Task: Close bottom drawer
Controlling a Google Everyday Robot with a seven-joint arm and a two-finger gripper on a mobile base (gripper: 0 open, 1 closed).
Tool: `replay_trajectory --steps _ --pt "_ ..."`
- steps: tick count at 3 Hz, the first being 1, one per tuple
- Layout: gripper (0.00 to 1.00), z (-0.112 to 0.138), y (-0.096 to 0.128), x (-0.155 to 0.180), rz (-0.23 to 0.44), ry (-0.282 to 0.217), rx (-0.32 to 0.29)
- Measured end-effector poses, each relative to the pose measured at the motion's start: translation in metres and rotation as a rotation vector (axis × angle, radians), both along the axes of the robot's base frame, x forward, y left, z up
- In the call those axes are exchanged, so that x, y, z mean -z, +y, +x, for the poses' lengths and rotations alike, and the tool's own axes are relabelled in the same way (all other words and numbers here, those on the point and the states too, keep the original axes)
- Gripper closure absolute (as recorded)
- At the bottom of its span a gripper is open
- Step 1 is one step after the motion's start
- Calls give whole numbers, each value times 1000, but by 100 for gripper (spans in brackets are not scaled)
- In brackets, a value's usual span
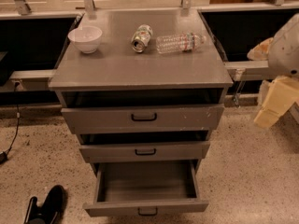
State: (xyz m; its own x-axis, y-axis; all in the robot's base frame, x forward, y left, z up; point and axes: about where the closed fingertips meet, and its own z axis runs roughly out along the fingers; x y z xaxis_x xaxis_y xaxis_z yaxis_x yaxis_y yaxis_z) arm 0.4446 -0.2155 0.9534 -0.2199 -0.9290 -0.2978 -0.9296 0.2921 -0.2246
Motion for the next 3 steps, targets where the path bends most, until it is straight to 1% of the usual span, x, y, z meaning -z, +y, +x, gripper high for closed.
replay_trajectory --steps 1,2,3 --pt "0 -3 11 72 189 15 -49" --pt "0 -24 44 150 401 24 -89" --pt "0 -34 49 170 476 1 -49"
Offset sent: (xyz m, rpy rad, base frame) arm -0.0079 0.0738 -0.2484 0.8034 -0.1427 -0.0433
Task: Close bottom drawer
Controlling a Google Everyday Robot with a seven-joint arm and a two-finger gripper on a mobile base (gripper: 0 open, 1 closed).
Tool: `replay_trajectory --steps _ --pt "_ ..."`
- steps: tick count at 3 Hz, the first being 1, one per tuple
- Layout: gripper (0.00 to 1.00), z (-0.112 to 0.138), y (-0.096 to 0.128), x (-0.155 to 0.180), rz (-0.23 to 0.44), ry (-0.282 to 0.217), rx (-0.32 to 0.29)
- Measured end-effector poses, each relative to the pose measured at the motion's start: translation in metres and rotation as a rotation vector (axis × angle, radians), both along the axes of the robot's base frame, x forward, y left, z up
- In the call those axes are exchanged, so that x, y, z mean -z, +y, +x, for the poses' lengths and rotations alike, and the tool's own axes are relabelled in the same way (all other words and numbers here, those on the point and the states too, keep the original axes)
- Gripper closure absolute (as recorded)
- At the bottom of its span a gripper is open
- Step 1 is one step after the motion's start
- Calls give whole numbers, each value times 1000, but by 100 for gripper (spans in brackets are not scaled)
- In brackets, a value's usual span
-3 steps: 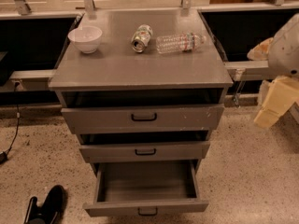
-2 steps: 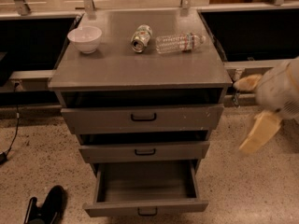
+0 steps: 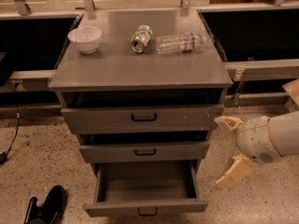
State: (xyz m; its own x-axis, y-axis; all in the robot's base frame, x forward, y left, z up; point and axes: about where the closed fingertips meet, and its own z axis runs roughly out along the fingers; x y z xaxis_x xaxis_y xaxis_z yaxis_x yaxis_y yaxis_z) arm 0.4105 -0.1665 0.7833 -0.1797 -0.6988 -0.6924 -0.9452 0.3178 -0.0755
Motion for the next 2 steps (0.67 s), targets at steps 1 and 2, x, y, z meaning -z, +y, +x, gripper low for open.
replay_trajectory --steps 1,2 --pt "0 18 6 27 11 49 -44" --pt "0 18 30 111 150 120 -79"
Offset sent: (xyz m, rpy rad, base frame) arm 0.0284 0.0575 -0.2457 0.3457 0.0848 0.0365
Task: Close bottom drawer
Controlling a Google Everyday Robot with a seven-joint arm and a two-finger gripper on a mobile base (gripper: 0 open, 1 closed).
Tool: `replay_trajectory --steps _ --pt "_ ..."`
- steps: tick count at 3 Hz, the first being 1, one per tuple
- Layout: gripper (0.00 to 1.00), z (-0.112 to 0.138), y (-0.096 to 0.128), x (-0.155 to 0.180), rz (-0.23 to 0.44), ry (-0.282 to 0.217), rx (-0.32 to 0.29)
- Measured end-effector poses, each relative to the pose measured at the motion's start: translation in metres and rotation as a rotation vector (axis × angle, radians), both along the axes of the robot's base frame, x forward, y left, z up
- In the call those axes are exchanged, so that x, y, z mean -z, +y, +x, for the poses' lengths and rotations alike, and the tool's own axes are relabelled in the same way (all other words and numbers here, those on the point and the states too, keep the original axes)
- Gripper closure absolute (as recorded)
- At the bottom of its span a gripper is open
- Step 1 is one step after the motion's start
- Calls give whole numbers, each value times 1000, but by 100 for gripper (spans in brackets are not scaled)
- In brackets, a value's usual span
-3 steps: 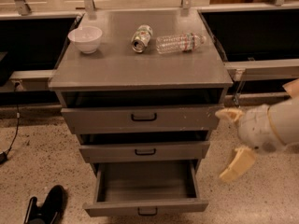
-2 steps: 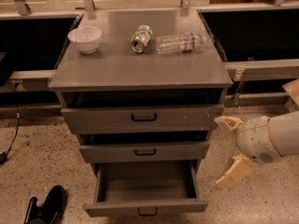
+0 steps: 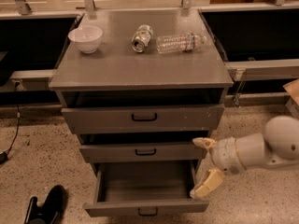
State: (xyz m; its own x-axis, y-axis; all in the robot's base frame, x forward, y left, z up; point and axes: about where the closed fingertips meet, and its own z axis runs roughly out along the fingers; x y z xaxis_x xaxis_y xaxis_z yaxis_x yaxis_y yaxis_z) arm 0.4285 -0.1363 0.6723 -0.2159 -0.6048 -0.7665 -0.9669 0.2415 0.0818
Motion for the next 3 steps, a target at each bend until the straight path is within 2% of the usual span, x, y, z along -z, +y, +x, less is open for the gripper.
replay_trajectory --steps 1,2,3 --pt "0 -7 28 78 98 -4 -50" --pt "0 -13 34 102 136 26 -59" --pt "0 -10 44 102 168 14 -119"
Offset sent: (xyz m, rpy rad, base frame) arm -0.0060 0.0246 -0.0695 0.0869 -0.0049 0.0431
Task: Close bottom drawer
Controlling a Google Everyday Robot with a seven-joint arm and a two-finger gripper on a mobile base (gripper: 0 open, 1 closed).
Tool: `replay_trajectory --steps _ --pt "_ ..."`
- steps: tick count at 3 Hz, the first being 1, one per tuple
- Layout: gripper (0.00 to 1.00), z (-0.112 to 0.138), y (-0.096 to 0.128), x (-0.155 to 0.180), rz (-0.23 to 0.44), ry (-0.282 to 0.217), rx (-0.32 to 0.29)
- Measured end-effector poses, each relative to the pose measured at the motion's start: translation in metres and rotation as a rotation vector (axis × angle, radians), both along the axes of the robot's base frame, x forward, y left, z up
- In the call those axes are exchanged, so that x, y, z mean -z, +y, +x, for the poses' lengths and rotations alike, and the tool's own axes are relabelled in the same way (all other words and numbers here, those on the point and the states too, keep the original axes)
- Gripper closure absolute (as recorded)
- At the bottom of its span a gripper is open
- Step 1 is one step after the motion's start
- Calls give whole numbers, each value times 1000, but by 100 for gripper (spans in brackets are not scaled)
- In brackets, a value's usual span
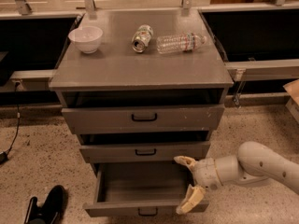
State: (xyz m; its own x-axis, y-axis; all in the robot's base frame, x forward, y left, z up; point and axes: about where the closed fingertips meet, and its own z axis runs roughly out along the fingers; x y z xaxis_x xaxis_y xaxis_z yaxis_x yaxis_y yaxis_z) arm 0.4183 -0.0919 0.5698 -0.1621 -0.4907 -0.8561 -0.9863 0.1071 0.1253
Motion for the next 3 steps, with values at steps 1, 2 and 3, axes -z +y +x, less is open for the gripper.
replay_trajectory --steps 1,2,3 --pt "0 -8 30 26 121 -57 -11" --pt "0 10 62 83 171 -208 35" --pt "0 14 74 125 176 -231 86"
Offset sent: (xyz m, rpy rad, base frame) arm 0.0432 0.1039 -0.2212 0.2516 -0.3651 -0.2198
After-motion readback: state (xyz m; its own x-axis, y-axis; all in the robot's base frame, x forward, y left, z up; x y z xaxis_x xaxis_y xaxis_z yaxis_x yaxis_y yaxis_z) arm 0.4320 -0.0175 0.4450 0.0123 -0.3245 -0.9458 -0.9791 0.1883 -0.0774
